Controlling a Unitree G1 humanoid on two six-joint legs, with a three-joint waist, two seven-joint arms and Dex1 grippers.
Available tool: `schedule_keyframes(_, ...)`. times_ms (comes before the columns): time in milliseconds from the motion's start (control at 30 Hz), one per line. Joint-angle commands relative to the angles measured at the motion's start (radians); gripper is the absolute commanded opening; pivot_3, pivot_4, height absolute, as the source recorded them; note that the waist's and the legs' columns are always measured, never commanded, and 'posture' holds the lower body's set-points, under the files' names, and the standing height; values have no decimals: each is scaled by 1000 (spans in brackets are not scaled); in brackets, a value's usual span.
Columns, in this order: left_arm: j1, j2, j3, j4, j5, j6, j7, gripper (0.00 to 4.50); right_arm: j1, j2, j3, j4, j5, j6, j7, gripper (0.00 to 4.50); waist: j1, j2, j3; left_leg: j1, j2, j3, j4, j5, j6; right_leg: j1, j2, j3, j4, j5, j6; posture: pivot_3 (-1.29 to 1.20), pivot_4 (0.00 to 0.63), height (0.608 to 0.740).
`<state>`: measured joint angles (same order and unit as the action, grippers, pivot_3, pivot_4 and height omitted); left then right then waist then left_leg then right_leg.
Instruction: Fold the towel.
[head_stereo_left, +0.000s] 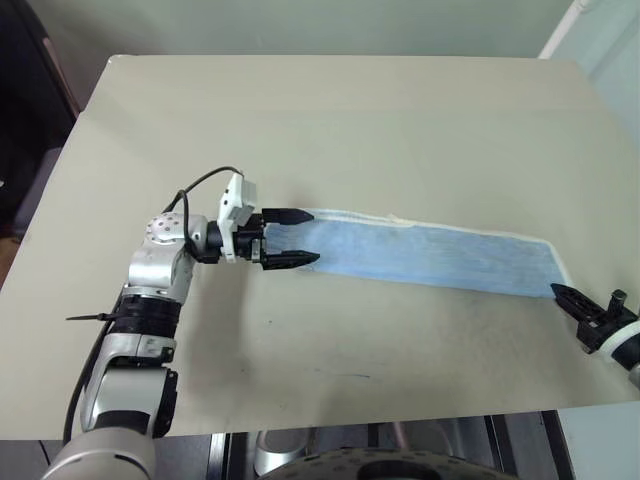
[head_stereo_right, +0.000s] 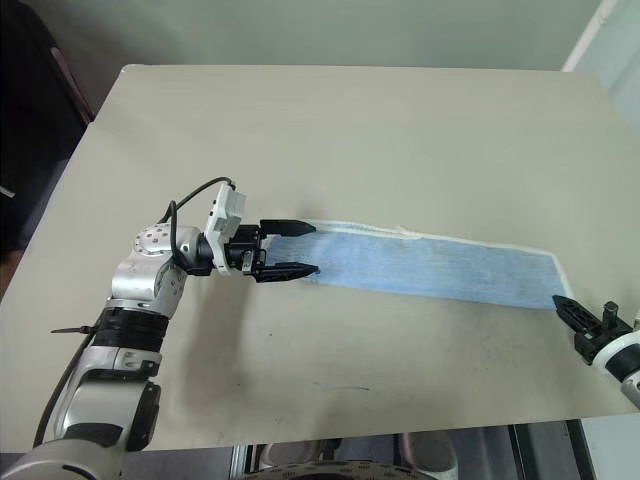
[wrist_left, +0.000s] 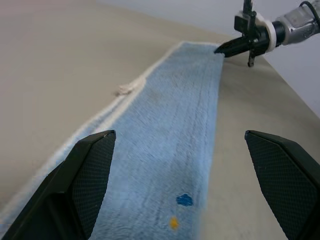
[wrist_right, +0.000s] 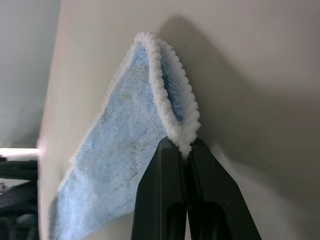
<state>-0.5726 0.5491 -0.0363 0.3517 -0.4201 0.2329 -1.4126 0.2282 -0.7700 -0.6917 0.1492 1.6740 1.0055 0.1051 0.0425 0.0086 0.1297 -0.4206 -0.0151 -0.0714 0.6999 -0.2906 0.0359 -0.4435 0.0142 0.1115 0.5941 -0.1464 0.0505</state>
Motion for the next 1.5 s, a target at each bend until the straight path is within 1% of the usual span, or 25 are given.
schedule_keyframes(33, -16, -4, 20, -32, -20, 5, 4, 4500, -1, -35, -74, -14, -14, 14, 41, 19, -1, 0, 0, 0, 0, 0, 0, 0, 0, 0, 0, 0, 0, 0, 0, 0, 150, 740)
schedule_keyframes(100, -16, -7, 18, -37, -21, 8, 6, 4500, -15, -49, -89, -48, -6, 26, 45, 19, -2, 0, 0, 0, 0, 0, 0, 0, 0, 0, 0, 0, 1, 0, -1, 0, 150, 740)
schedule_keyframes(200, -23, -9, 16, -35, -22, 12, 9, 4500, -18, -84, -101, -161, 23, 61, 69, 19, -7, 3, 0, 1, 0, 0, 1, 0, 0, 0, 0, 0, 2, -1, -1, 0, 150, 740)
schedule_keyframes(333, -33, -15, 12, -24, -14, 6, 12, 4500, -60, -121, -85, -287, 84, 73, 75, 19, -14, 2, 0, 1, 0, 1, 1, 1, 0, 0, 1, 0, 2, -3, -6, 0, 150, 740)
schedule_keyframes(500, -32, -21, 6, -26, -8, 2, 17, 4500, -144, -166, -14, -363, 144, 72, 51, 19, -16, 2, 0, 1, 0, 1, 2, 3, 1, 1, 1, 1, 3, -3, -5, 0, 150, 740)
schedule_keyframes(567, -31, -23, 4, -29, -7, 2, 21, 4500, -186, -181, 49, -400, 163, 75, 51, 19, -16, 2, 0, 1, 0, 1, 2, 3, 1, 1, 1, 0, 3, -1, 0, 0, 150, 740)
schedule_keyframes(700, -33, -26, -1, -26, -1, -4, 25, 4500, -266, -185, 199, -436, 112, 88, 67, 19, -18, 2, 0, 2, 0, 1, 1, 3, 0, 0, 1, 0, 4, 0, 3, 0, 150, 740)
schedule_keyframes(833, -34, -31, 0, -31, 2, -4, 29, 4500, -357, -161, 338, -441, 49, 94, 79, 19, -18, 2, 0, 2, 0, 1, 2, 4, 0, 0, 0, 0, 5, 0, 5, 0, 150, 740)
schedule_keyframes(1000, -25, -26, 3, -44, 2, 1, 30, 4500, -456, -118, 467, -452, -38, 103, 95, 19, -20, 2, 0, 2, 0, 1, 2, 6, -1, 0, 0, 0, 6, 0, 5, 0, 150, 740)
schedule_keyframes(1133, -19, -23, 1, -50, 6, -3, 29, 4500, -512, -88, 547, -460, -128, 120, 143, 19, -21, 2, 0, 2, 0, 1, 2, 7, -1, -1, 0, 0, 8, -1, 5, 0, 150, 740)
schedule_keyframes(1300, -14, -21, -1, -55, 11, -6, 30, 4500, -557, -65, 606, -451, -207, 140, 190, 19, -21, 2, 0, 2, 0, 1, 3, 8, -2, -2, 0, 0, 9, -1, 4, 0, 150, 740)
schedule_keyframes(1500, -7, -20, -1, -55, 13, -12, 29, 4500, -552, -42, 644, -470, -340, 127, 238, 19, -22, 2, 0, 2, 0, 1, 3, 8, -2, -2, 0, 0, 12, -1, 3, 0, 150, 740)
